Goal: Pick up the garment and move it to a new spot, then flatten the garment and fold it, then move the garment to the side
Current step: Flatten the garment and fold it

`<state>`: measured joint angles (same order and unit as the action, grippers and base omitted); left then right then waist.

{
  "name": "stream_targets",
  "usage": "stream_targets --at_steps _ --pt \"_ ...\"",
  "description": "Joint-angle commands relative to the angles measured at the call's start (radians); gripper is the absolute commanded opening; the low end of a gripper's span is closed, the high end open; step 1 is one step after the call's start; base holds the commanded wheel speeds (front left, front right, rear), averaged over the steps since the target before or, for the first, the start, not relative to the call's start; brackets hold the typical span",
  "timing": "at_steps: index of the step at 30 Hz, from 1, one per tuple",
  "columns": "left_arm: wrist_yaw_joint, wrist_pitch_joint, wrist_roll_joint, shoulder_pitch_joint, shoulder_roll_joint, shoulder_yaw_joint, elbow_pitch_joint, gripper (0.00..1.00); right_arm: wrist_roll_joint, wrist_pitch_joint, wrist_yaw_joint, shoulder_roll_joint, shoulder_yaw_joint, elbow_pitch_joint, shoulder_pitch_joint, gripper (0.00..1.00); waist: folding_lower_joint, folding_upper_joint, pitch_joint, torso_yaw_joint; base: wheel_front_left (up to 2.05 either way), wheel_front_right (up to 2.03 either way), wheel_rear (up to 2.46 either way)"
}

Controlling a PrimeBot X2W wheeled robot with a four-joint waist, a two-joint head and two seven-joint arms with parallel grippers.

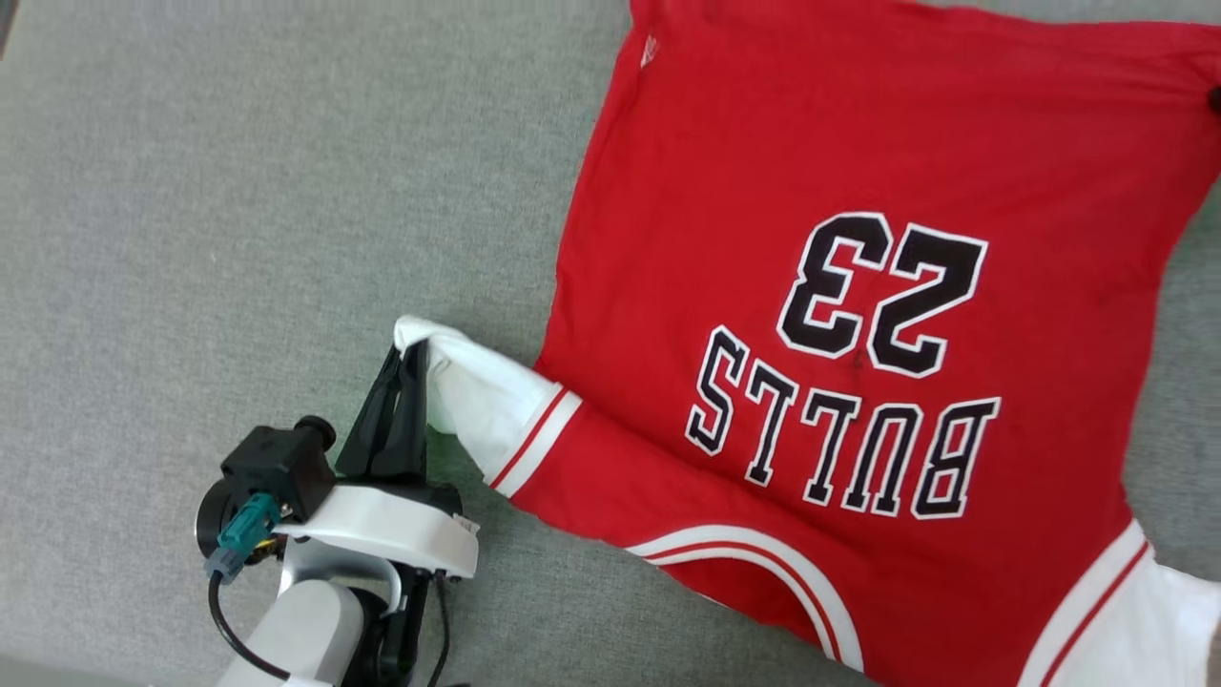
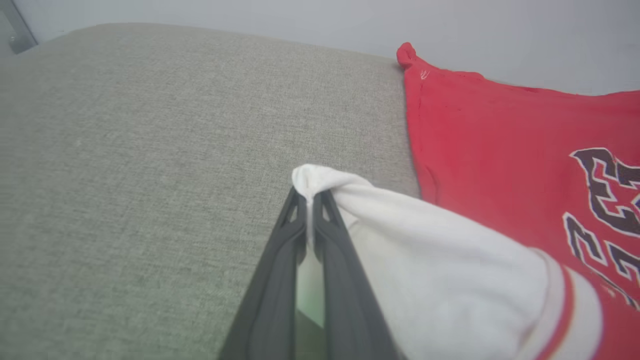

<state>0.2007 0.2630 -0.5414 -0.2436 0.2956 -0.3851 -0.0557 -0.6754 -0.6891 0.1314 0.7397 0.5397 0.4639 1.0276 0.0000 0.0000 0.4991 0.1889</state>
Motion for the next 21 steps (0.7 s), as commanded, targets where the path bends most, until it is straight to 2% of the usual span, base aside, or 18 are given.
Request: stream_targets --at_steps 1,9,15,21 --pt "-0.005 0.002 0.002 0.011 -0.003 0.002 0.0 0.0 -0.012 0.015 -0.001 0.023 0.007 -0.012 -0.018 0.0 0.0 0.0 -0.043 -0.022 0.0 0.0 0.0" --pt "0.009 0.002 -0.01 0.093 0.018 0.029 -0.015 0.0 -0.112 0.102 -0.001 0.141 0.049 -0.159 -0.2 0.0 0.0 0.0 -0.159 -0.09 0.0 0.0 0.0" --pt "0.018 -0.003 -0.022 0.145 0.036 0.042 -0.012 0.0 -0.154 0.166 -0.001 0.197 0.021 -0.231 -0.389 0.0 0.0 0.0 -0.227 -0.138 0.0 0.0 0.0" --pt "0.029 -0.012 -0.027 0.179 0.05 0.044 0.002 0.0 -0.18 0.225 -0.001 0.219 -0.068 -0.287 -0.612 0.0 0.0 0.0 -0.267 -0.167 0.0 0.0 0.0"
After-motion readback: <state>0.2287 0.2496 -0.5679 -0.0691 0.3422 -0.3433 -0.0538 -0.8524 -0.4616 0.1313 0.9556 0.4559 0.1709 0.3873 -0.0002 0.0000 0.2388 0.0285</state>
